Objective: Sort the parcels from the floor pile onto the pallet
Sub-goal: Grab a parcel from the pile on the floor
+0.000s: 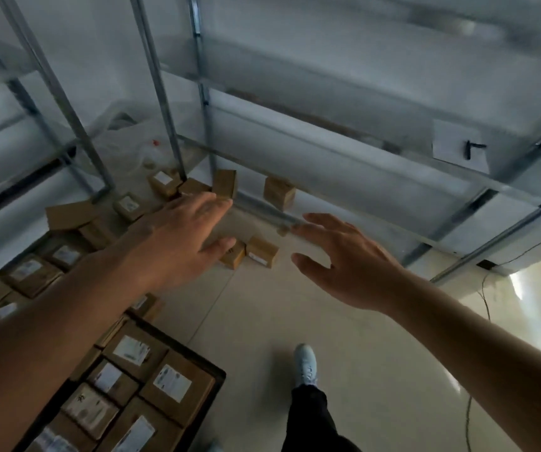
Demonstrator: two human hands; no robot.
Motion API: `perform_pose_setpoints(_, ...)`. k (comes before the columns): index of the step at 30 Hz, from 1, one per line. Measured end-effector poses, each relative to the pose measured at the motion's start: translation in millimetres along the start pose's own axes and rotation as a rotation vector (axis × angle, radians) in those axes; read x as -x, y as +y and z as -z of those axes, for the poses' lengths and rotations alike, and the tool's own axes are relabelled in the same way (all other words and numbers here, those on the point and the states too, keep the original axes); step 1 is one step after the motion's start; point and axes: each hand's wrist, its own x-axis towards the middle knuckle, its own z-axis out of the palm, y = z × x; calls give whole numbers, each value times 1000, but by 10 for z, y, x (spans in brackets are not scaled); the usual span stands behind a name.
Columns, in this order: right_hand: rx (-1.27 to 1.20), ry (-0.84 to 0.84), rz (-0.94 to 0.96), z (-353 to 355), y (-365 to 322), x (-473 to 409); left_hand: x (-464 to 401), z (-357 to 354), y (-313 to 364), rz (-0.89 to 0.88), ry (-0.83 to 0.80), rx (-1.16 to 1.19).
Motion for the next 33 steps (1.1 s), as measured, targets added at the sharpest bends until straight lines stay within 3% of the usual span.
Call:
perform_pose_setpoints(9,19,-140,203,242,1065,-1649,-1409,-126,148,192,-25,6)
perform_pose_setpoints(16,61,-245,347,337,1341,-2864,-2174,-151,-182,293,-56,0)
perform_pose_setpoints(25,81,-404,368,-185,1243,-4594,-3382,-684,-1369,380,-155,62)
perform_pose_setpoints(33,62,-509,295,-1307,1265,-6002,-4401,-1690,-2490,489,-227,138)
